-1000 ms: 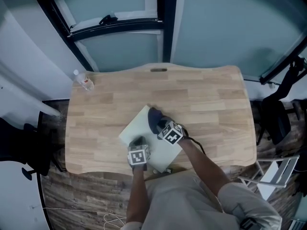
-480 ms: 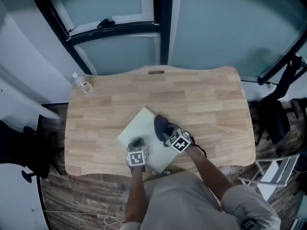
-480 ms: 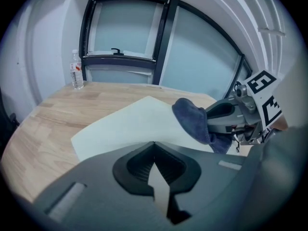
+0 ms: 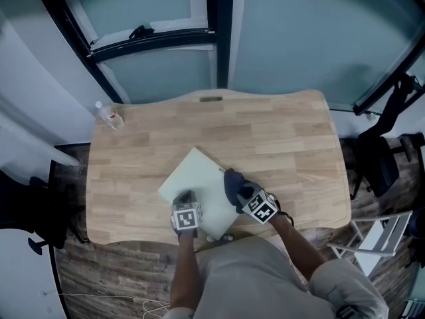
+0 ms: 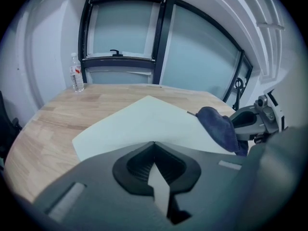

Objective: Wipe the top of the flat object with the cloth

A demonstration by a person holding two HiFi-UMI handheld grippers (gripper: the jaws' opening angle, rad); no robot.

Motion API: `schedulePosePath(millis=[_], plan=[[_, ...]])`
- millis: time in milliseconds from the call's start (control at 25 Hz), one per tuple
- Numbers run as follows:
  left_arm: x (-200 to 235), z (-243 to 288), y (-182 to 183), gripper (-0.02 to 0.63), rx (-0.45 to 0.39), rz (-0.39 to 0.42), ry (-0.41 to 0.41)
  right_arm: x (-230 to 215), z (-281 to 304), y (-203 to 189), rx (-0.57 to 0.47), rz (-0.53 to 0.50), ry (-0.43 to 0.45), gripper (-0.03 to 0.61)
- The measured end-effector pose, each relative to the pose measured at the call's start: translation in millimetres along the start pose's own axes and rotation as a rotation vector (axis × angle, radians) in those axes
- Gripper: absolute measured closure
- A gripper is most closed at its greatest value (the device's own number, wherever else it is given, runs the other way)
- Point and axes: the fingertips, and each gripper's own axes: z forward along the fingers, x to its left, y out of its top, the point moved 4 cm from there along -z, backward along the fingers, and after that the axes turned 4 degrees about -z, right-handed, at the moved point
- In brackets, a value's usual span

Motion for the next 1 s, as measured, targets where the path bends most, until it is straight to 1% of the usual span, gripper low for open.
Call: schedulePosePath(millis=[160,280,400,480,560,680,800,880,1000], plan=[[0,2,-1,0.606,0.002,-0.007,-0.006,3,-11,-12,-0.004,0.029,-0.006,0.532],[0,1,-1,0.606,0.004,-0.007,-0.009,6,-18,-20,-0.003,0.035,-0.021,0.532],[1,3,1,0.606,-0.007,-0.014,-0.02,9,-21,-19,-0.011,0.025,-0.048,0.532],[2,3,0,0.606,-0.006,-0.014,-0.021,14,-20,-17,-0.001,0.003,-0.064,0.532],[1,2,-2,0.606,0.001,-0.015,-0.024,25,-19,-15,0.019,-0.034,-0.06,0.534],[-2,3,-1,0.606,0.004,-0.028,-0.04,46,-13,-7,0.032,-0.095,-0.027,0.535],[-2,2,-1,0.605,0.006,-0.036,-0.057,70,-4,4,0.018,-0.116,0.023,0.535],[-3,2,-1,0.606,0.007,-0.029,-0.069,82,4,10,0.017,-0.143,0.034,0.535],[-5,4,-2,0.606,0.011,-0.007,-0.08,86,15,17,0.03,-0.179,0.033,0.535]])
